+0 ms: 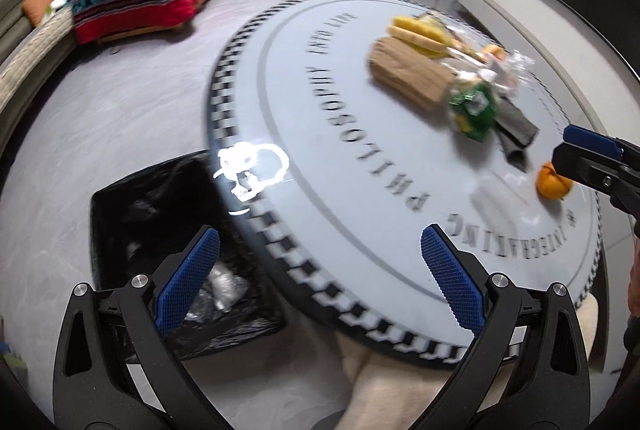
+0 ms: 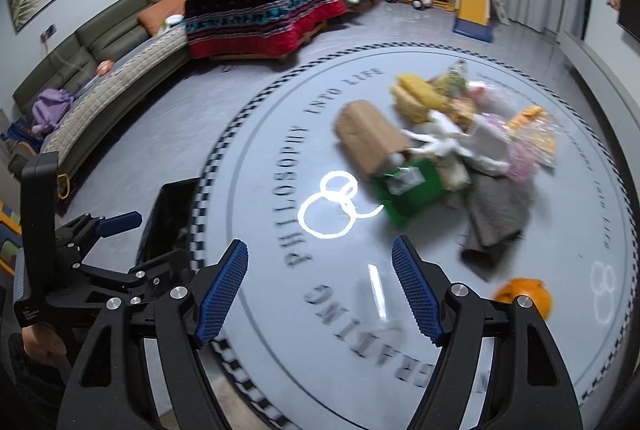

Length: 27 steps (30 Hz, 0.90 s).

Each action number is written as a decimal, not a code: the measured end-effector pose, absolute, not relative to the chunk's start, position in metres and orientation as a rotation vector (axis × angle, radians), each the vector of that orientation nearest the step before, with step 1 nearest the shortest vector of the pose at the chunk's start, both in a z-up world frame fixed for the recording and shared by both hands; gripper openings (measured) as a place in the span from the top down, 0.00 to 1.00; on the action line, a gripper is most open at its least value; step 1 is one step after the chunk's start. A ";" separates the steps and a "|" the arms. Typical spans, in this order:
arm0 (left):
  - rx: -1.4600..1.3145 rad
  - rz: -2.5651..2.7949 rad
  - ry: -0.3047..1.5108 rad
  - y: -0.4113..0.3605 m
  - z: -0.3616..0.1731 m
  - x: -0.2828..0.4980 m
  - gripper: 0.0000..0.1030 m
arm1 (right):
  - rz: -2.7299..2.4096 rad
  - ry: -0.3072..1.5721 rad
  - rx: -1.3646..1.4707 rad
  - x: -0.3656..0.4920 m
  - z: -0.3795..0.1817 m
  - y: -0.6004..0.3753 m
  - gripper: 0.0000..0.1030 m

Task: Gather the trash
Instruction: 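Grasp the clear plastic cup with the left tool while the right tool grasps the orange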

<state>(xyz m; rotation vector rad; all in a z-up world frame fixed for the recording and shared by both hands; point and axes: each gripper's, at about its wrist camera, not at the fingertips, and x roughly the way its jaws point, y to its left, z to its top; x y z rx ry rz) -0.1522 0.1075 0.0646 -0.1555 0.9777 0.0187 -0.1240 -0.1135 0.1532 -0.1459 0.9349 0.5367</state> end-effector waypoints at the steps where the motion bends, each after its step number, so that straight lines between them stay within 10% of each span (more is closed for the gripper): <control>1: -0.152 -0.005 0.983 0.096 0.065 -0.148 0.05 | 0.520 0.934 -0.140 -0.122 0.155 -0.124 0.27; 25: -0.133 -0.175 1.180 -0.040 0.018 -0.078 0.05 | 0.250 1.131 -0.018 -0.056 0.069 -0.264 0.27; 27: -0.130 -0.168 1.199 -0.041 0.011 -0.077 0.18 | 0.272 1.139 0.011 -0.054 0.065 -0.266 0.27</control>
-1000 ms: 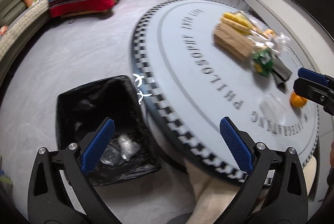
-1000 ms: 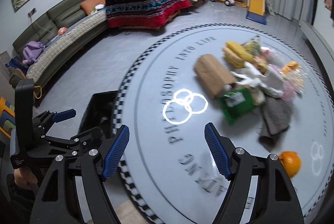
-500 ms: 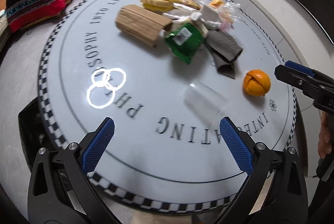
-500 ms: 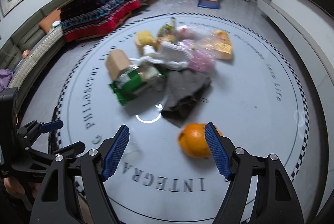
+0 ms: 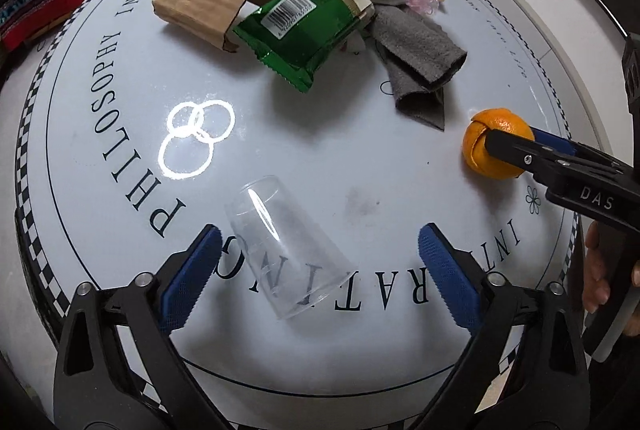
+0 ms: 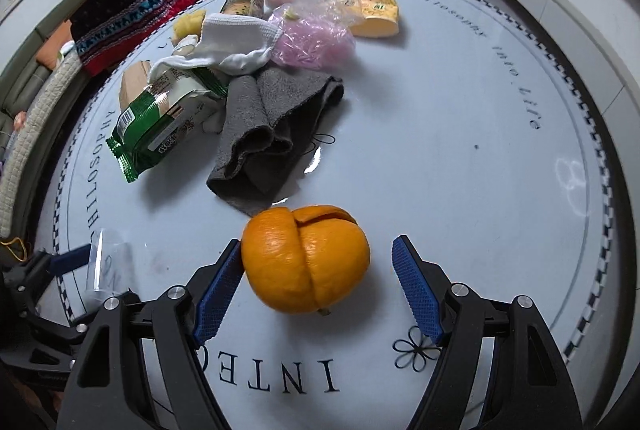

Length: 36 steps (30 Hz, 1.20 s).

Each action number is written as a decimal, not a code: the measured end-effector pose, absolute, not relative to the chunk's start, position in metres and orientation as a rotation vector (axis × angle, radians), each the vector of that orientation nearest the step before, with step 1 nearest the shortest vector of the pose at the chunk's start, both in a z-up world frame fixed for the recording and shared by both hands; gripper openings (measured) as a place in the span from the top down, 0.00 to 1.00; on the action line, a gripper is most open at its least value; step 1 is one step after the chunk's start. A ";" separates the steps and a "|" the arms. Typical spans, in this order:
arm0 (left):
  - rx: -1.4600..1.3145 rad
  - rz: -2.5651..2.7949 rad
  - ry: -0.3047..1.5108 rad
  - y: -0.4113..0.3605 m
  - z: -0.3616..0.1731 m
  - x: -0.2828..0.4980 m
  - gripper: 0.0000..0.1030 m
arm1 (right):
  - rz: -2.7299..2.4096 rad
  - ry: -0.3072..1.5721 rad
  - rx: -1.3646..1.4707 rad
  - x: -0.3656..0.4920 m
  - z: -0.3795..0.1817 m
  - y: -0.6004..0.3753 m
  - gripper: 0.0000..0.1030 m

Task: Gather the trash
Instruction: 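Grasp the clear plastic cup with the left tool while the right tool grasps the orange, then carry the cup and orange over the black bin and open both tools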

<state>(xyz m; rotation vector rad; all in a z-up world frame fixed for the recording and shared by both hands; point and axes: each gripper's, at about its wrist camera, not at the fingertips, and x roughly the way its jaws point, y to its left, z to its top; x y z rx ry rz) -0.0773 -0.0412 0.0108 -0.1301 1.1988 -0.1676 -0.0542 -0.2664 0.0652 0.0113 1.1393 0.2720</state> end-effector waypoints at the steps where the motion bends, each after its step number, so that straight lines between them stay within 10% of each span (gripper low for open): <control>1: -0.120 -0.163 1.195 -0.042 0.009 -0.078 0.19 | 0.285 1.142 0.022 -0.054 0.064 -0.267 0.27; 9: -0.132 -0.160 1.151 -0.025 0.012 -0.088 0.59 | 0.312 1.169 0.083 -0.058 0.065 -0.266 0.50; 36: -0.252 -0.109 0.984 0.075 0.054 -0.122 0.61 | 0.444 1.109 -0.008 -0.092 0.124 -0.151 0.53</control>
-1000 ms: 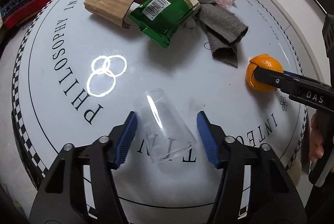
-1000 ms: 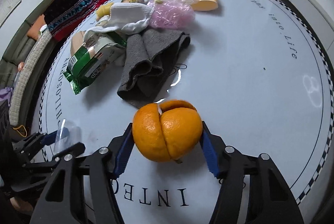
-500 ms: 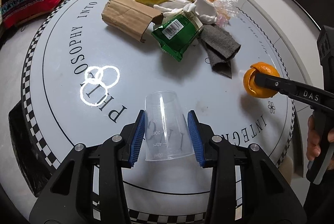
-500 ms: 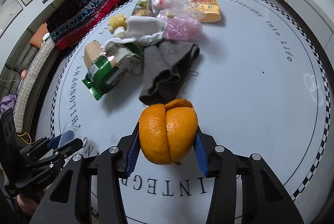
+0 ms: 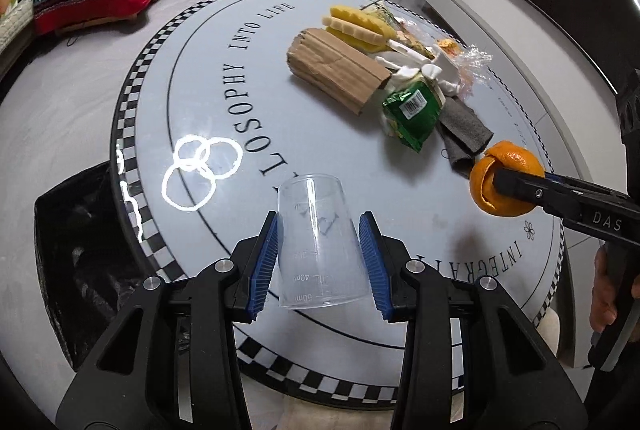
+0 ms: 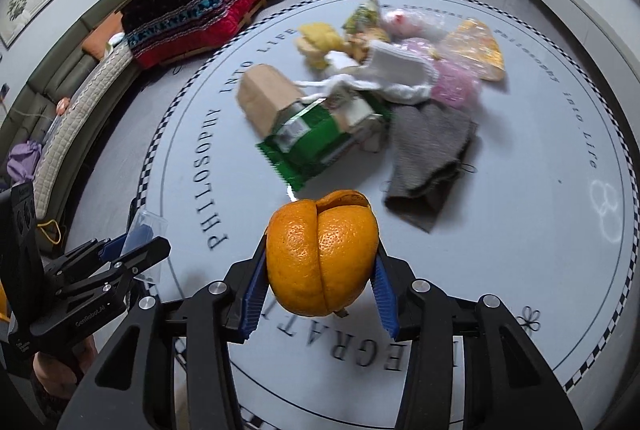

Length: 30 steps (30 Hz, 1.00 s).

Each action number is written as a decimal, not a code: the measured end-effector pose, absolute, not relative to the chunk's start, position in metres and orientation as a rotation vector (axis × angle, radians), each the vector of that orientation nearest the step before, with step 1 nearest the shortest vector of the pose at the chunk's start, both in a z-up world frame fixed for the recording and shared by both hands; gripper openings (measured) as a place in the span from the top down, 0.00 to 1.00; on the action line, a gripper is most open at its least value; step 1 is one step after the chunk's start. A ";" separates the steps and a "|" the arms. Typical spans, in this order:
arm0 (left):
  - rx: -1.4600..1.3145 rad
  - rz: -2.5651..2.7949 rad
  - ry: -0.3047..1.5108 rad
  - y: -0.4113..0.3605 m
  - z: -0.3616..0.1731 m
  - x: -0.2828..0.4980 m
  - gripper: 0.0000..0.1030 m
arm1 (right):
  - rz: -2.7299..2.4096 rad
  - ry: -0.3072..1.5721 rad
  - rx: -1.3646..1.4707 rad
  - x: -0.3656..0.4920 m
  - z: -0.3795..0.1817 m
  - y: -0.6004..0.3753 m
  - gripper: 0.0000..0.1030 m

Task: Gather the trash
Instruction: 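Carry the cup and orange over the black bin and open both tools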

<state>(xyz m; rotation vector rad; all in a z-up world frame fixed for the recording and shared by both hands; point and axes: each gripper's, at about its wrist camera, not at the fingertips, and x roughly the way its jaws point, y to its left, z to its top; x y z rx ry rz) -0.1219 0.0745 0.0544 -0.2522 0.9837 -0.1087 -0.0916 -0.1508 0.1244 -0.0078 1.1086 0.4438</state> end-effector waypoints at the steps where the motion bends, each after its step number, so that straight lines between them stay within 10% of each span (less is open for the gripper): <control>1: -0.259 -0.098 0.980 0.082 0.055 -0.124 0.61 | 0.460 1.109 -0.015 -0.093 0.125 -0.141 0.53; 30: -0.483 0.428 0.984 0.312 0.009 -0.230 0.61 | 0.933 1.153 -0.260 -0.159 0.101 0.133 0.53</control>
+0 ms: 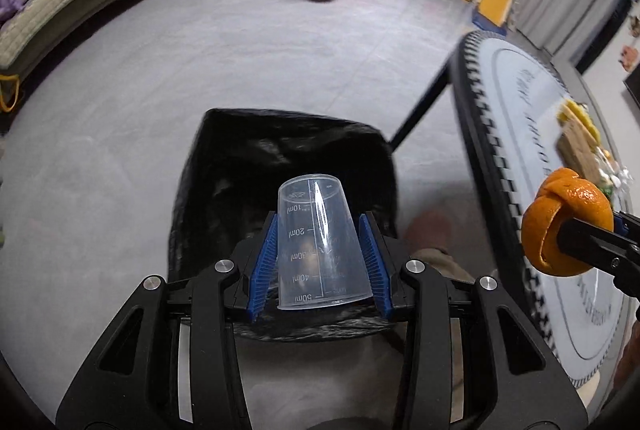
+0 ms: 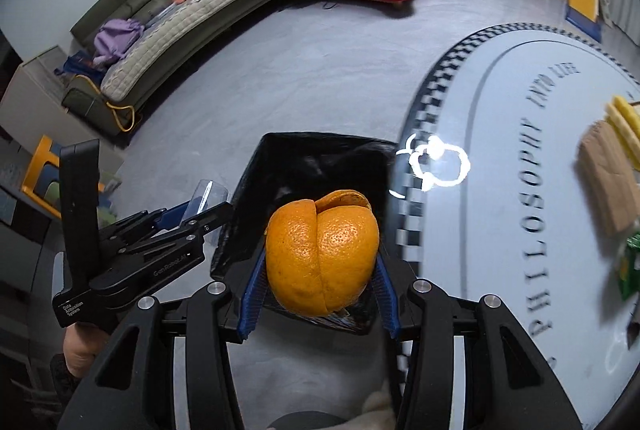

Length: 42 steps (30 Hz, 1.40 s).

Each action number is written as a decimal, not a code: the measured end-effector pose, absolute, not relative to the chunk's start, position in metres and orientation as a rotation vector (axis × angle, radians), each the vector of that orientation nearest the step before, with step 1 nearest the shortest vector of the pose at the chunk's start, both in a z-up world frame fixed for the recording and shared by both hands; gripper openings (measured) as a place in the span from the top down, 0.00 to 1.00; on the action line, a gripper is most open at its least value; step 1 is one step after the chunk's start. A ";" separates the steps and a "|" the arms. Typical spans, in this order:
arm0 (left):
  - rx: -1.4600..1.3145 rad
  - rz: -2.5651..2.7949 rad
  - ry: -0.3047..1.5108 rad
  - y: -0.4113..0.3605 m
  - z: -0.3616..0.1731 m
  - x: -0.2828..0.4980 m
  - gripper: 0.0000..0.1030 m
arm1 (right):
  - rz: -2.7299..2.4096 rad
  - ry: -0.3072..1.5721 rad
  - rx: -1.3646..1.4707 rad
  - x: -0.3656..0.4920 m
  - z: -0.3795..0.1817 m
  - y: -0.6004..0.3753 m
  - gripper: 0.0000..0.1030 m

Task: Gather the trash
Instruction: 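Carry the cup and orange over the black bin and open both tools, then grasp the cardboard piece with the left tool while the right tool grasps the green snack bag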

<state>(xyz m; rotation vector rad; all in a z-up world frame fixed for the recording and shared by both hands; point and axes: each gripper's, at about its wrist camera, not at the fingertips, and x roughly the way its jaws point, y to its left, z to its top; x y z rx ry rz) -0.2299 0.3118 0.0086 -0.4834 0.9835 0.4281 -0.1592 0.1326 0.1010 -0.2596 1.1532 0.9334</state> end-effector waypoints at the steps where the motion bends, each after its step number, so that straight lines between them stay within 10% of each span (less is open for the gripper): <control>1: -0.492 0.447 0.987 0.318 0.007 -0.234 0.61 | 0.941 1.161 -0.264 -0.160 0.097 0.139 0.53; 8: -0.506 0.525 0.991 0.341 0.002 -0.254 0.60 | 0.938 1.184 -0.290 -0.160 0.077 0.176 0.51; 11: -0.486 0.589 0.988 0.344 0.002 -0.259 0.07 | 0.916 1.179 -0.285 -0.158 0.076 0.181 0.39; 42: -0.376 0.265 0.946 0.187 0.067 -0.126 0.06 | 0.537 1.055 -0.103 -0.081 0.128 -0.031 0.33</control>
